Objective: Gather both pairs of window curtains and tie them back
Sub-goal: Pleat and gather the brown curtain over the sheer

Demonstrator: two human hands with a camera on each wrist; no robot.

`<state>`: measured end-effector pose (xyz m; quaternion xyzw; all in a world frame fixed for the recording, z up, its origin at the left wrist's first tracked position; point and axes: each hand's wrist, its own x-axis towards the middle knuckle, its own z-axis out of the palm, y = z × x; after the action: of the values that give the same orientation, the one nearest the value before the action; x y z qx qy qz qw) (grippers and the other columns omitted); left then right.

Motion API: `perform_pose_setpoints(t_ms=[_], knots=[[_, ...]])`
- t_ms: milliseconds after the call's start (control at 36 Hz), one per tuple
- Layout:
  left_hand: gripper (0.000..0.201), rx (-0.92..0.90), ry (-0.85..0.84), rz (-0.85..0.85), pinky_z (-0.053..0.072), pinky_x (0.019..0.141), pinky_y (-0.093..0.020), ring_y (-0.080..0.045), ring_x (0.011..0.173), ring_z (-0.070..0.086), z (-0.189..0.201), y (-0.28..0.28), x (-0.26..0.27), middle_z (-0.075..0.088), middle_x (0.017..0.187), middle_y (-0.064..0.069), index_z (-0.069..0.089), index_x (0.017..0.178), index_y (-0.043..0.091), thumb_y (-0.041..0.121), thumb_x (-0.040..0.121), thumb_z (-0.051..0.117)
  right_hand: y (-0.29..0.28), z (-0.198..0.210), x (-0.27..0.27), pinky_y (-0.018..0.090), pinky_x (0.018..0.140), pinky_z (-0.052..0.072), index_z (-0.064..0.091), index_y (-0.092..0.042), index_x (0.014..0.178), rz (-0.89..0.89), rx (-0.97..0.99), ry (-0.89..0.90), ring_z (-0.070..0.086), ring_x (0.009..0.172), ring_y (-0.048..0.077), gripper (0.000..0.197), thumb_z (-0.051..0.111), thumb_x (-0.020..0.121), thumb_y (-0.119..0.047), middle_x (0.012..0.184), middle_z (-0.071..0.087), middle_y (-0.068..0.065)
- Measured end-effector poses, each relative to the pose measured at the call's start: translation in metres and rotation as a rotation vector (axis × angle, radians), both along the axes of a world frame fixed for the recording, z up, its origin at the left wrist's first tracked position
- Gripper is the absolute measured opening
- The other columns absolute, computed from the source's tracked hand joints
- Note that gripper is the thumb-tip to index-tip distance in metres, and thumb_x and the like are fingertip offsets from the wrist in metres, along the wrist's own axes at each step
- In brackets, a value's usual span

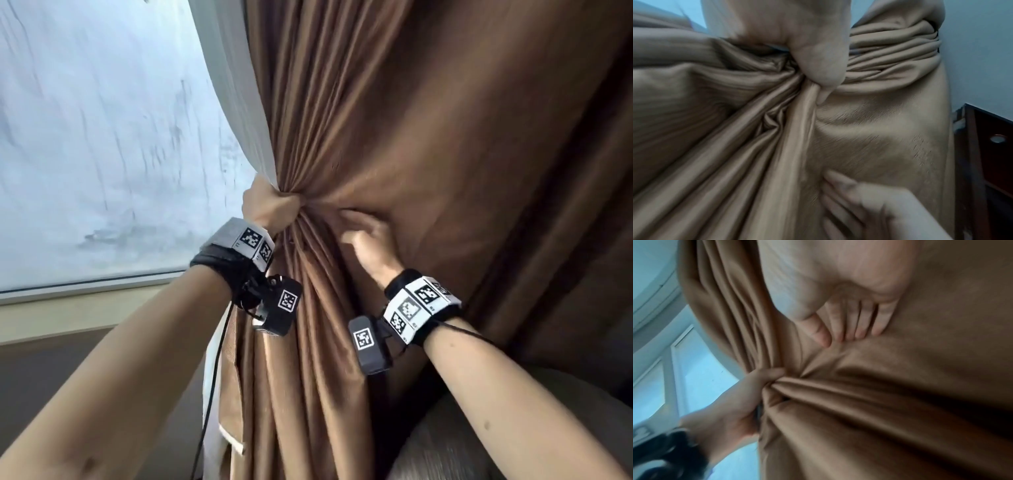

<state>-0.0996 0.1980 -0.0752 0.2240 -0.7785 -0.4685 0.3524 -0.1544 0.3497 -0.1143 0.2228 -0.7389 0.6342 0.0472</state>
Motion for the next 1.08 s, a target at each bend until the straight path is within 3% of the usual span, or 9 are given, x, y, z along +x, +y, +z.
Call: perform_pose_setpoints(t_ms=[83, 278, 389, 500, 555, 639, 805, 889, 1083], knots=[[0.049, 0.031, -0.003, -0.034, 0.045, 0.082, -0.026, -0.021, 0.095, 0.056, 0.003, -0.008, 0.004, 0.06, 0.103, -0.001, 0.06, 0.122, 0.013, 0.017, 0.074, 0.07, 0.023, -0.008, -0.024, 0.03, 0.086, 0.052, 0.069, -0.005, 0.105, -0.259, -0.101, -0.047, 0.065, 0.092, 0.022, 0.035, 0.075, 0.071, -0.007, 0.105, 0.07, 0.015], [0.069, 0.098, 0.025, -0.237, 0.049, 0.095, -0.035, -0.024, 0.107, 0.061, 0.013, -0.021, 0.019, 0.065, 0.116, -0.009, 0.06, 0.122, 0.008, 0.018, 0.054, 0.07, 0.073, -0.011, -0.046, 0.039, 0.117, 0.022, 0.017, -0.006, 0.15, -0.761, 0.04, -0.236, 0.027, 0.142, 0.032, 0.129, 0.078, 0.055, -0.069, 0.153, 0.025, 0.017], [0.069, 0.112, 0.018, -0.274, 0.05, 0.097, -0.039, -0.024, 0.105, 0.062, 0.014, -0.023, 0.021, 0.066, 0.111, -0.007, 0.062, 0.117, 0.01, 0.019, 0.049, 0.067, 0.082, -0.022, -0.059, 0.041, 0.118, 0.023, -0.002, -0.011, 0.153, -0.696, -0.019, -0.259, 0.027, 0.144, 0.028, 0.15, 0.08, 0.045, -0.074, 0.157, 0.021, 0.014], [0.058, 0.11, 0.007, -0.298, 0.052, 0.093, -0.038, -0.024, 0.1, 0.064, 0.013, -0.022, 0.02, 0.068, 0.108, -0.009, 0.062, 0.106, 0.016, 0.018, 0.049, 0.068, 0.078, -0.022, -0.06, 0.032, 0.099, 0.049, 0.046, -0.005, 0.137, -0.37, -0.244, -0.286, 0.063, 0.107, 0.014, 0.1, 0.091, 0.056, -0.043, 0.126, 0.063, 0.004], [0.058, 0.125, 0.004, -0.302, 0.052, 0.091, -0.036, -0.022, 0.099, 0.064, 0.012, -0.021, 0.018, 0.068, 0.107, -0.007, 0.061, 0.107, 0.016, 0.018, 0.049, 0.068, 0.074, -0.023, -0.062, 0.028, 0.087, 0.055, 0.067, -0.011, 0.117, -0.323, -0.203, -0.286, 0.069, 0.095, 0.008, 0.087, 0.091, 0.045, -0.054, 0.112, 0.072, -0.002], [0.058, 0.136, 0.01, -0.31, 0.052, 0.084, -0.031, -0.019, 0.094, 0.064, 0.012, -0.02, 0.017, 0.068, 0.102, -0.005, 0.061, 0.107, 0.014, 0.019, 0.049, 0.068, 0.064, -0.028, -0.06, 0.031, 0.084, 0.056, 0.067, -0.012, 0.106, -0.333, -0.144, -0.294, 0.07, 0.09, 0.012, 0.092, 0.084, 0.036, -0.069, 0.101, 0.074, -0.002], [0.039, 0.129, 0.006, -0.329, 0.054, 0.081, -0.032, -0.019, 0.087, 0.066, 0.011, -0.018, 0.016, 0.068, 0.092, -0.004, 0.064, 0.088, 0.019, 0.017, 0.05, 0.069, 0.041, -0.013, -0.027, 0.034, 0.082, 0.057, 0.063, -0.014, 0.088, -0.183, -0.116, -0.248, 0.07, 0.087, 0.018, 0.046, 0.085, 0.062, -0.046, 0.098, 0.074, 0.004], [0.029, 0.128, 0.005, -0.316, 0.056, 0.083, -0.036, -0.018, 0.081, 0.066, 0.01, -0.021, 0.015, 0.068, 0.085, -0.004, 0.064, 0.081, 0.02, 0.014, 0.054, 0.071, 0.032, -0.001, -0.018, 0.032, 0.074, 0.05, 0.071, 0.002, 0.096, -0.372, 0.009, -0.088, 0.069, 0.091, 0.025, 0.027, 0.073, 0.083, -0.022, 0.1, 0.073, 0.017], [0.026, 0.112, 0.027, -0.29, 0.053, 0.084, -0.032, -0.016, 0.084, 0.063, 0.007, -0.025, 0.011, 0.065, 0.085, 0.002, 0.059, 0.084, 0.022, 0.002, 0.073, 0.072, 0.033, 0.001, -0.022, 0.04, 0.083, 0.048, 0.069, 0.006, 0.089, -0.707, 0.145, -0.004, 0.063, 0.1, 0.042, 0.02, 0.059, 0.082, -0.01, 0.099, 0.068, 0.03]])
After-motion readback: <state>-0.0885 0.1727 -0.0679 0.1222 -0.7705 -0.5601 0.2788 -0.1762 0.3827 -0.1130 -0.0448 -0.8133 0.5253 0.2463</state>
